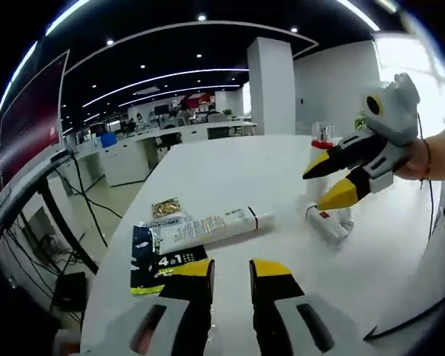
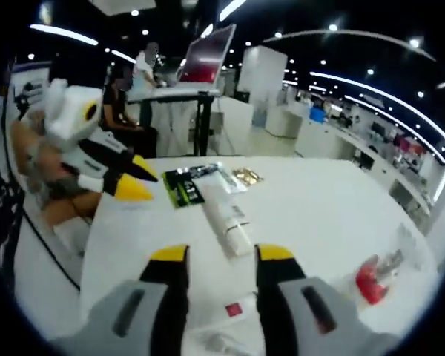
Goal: Arrange the skincare products in the storage area until every visible bottle or jar stands upright without overlapping.
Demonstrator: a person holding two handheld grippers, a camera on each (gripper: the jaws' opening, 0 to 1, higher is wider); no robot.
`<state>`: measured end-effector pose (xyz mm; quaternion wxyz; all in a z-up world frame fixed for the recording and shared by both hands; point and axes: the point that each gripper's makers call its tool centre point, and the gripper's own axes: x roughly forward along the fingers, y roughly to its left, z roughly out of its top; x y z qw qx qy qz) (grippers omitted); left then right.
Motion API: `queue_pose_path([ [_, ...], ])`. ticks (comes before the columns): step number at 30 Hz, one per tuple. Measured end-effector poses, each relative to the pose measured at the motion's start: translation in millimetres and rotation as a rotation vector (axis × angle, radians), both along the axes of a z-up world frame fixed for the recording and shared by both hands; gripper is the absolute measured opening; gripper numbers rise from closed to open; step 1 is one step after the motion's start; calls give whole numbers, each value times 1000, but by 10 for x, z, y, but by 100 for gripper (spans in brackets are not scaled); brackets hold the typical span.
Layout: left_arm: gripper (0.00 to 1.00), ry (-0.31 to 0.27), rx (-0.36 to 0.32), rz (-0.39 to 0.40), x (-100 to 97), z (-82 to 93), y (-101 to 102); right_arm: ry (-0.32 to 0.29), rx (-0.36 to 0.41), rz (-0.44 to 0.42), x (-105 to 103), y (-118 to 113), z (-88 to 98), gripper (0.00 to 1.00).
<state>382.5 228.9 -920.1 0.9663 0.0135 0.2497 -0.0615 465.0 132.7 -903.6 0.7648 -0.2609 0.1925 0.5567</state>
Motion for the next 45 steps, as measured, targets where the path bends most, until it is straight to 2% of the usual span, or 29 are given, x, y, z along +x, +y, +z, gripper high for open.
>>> queue_pose_path([
  [2,19,6,1,8,-72,-37,45,-3,-30,7,116,188,-54,34],
  [6,19,16,11,31,-177,-90,154,2,-95,12,282,408,-215,37],
  [8,19,10,-6,43,-213,-83,177,-44,-148,35,382,489,-301,37],
  [10,19,10,-4,48,-246,-88,194,-11,-192,58,392,556,-410,37],
  [12,19,13,3,46,-271,-98,207,35,-198,80,392,650,-475,39],
  [15,19,16,-3,55,-291,-113,234,21,-236,110,474,738,-518,39],
  [17,20,21,-6,55,-294,-127,237,50,-247,115,491,784,-558,37],
  [18,20,21,-6,54,-294,-129,235,120,-247,128,429,806,-609,36],
  [19,20,25,-7,52,-293,-137,233,131,-246,101,466,811,-622,35],
  [21,20,25,-3,51,-284,-136,237,95,-271,113,536,824,-649,33],
  [24,20,26,-4,47,-267,-141,236,98,-298,160,509,857,-696,33],
  [26,20,37,-1,42,-253,-162,233,124,-304,171,492,862,-711,31],
  [28,21,38,2,36,-249,-159,226,122,-304,168,506,859,-705,31],
  [36,21,54,-1,17,-200,-192,218,71,-333,225,462,800,-712,28],
  [45,22,52,5,-6,-155,-204,223,120,-364,278,278,566,-719,27],
])
